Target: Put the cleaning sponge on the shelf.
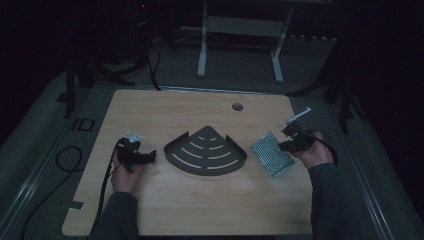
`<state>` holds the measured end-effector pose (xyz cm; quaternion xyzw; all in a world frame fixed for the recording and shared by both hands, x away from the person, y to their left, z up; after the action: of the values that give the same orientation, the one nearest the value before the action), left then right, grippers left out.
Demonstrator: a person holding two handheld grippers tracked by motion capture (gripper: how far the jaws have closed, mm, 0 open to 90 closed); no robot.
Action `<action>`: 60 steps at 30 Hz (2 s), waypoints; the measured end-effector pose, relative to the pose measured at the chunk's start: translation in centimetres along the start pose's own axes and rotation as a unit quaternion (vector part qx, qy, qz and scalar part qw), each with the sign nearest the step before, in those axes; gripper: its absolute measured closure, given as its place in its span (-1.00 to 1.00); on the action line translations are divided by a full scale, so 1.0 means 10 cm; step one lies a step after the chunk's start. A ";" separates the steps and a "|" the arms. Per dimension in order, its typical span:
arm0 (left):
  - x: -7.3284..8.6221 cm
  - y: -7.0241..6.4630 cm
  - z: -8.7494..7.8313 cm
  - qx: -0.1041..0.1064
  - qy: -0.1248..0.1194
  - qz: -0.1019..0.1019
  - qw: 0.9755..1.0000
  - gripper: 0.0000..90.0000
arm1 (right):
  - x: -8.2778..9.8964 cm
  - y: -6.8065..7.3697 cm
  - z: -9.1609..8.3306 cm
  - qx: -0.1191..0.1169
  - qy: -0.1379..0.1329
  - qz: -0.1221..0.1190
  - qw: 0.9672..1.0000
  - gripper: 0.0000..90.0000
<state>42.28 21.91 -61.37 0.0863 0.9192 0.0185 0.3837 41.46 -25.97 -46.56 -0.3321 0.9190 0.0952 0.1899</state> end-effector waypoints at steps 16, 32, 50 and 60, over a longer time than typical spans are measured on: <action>0.00 0.00 0.00 0.000 0.001 0.001 1.000 -0.79 | -0.41 0.19 0.00 -0.007 -0.023 -0.026 0.999 1.00; 0.00 0.00 0.00 0.000 0.001 0.002 1.000 -0.79 | -0.65 0.31 0.04 -0.014 -0.033 -0.036 0.999 1.00; 0.00 0.00 0.00 0.000 0.001 0.003 1.000 -0.79 | -0.86 0.46 0.13 -0.028 -0.036 -0.045 0.998 1.00; 0.00 0.00 0.00 0.001 0.002 0.004 1.000 -0.79 | -0.93 0.51 0.21 -0.035 -0.036 -0.047 0.998 1.00</action>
<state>42.33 21.92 -61.36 0.0901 0.9195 0.0193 0.3822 45.30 -16.11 -44.42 -0.3773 0.8912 0.1299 0.2159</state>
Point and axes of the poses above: each handheld gripper's, and its own axes: z roughly forward along the jaws, x roughly out of its underside, y roughly to its left, the point moved 7 cm from there along z, roughly forward along the jaws, and after that the axes turned 9 degrees about -x, right-handed, at the moved point
